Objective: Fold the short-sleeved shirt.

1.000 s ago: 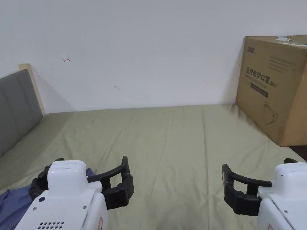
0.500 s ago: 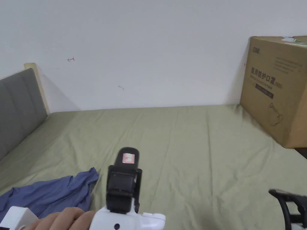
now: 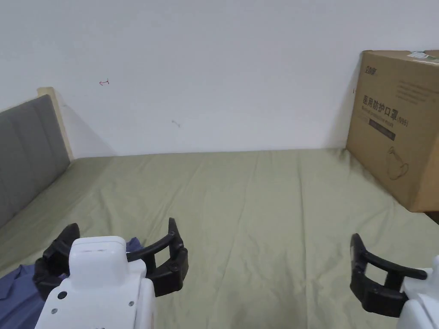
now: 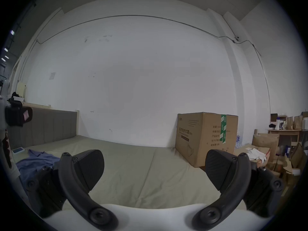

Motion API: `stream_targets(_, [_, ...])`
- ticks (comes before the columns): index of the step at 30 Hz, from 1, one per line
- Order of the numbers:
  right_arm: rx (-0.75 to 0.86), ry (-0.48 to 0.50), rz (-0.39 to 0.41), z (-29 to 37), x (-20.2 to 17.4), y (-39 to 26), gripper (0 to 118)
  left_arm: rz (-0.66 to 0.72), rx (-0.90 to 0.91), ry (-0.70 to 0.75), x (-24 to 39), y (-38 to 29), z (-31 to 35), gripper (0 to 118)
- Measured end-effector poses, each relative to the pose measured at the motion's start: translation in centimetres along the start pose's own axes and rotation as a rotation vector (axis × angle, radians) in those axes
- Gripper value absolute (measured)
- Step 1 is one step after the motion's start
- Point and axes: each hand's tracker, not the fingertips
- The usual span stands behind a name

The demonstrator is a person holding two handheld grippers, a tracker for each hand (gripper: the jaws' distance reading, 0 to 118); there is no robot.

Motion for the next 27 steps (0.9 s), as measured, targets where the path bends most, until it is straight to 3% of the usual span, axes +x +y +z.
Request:
stream_targets(3, [-0.022, 0.012, -0.070, -0.2, 0.1, 0.1, 118, -0.042, 0.012, -0.034, 0.7, 0.3, 0.6, 118])
stream_targets(11, [-0.043, 0.030, -0.077, -0.2, -0.2, 0.0, 118, 0.058, -0.042, -0.104, 0.4, 0.9, 0.4, 118])
stream_targets(18, [-0.017, 0.038, -0.036, 0.2, -0.3, 0.2, 118, 0.161, -0.097, -0.196, 0.2, 0.8, -0.2, 118])
stream_targets(23, [-0.004, -0.057, 0.025, -0.1, -0.6, 0.3, 118, 0.134, -0.075, -0.175, 0.4, 0.6, -0.1, 118])
stream_targets(27, [-0.053, 0.011, -0.010, -0.2, -0.2, 0.1, 118, 0.090, -0.057, -0.160, 0.6, 0.8, 0.2, 118])
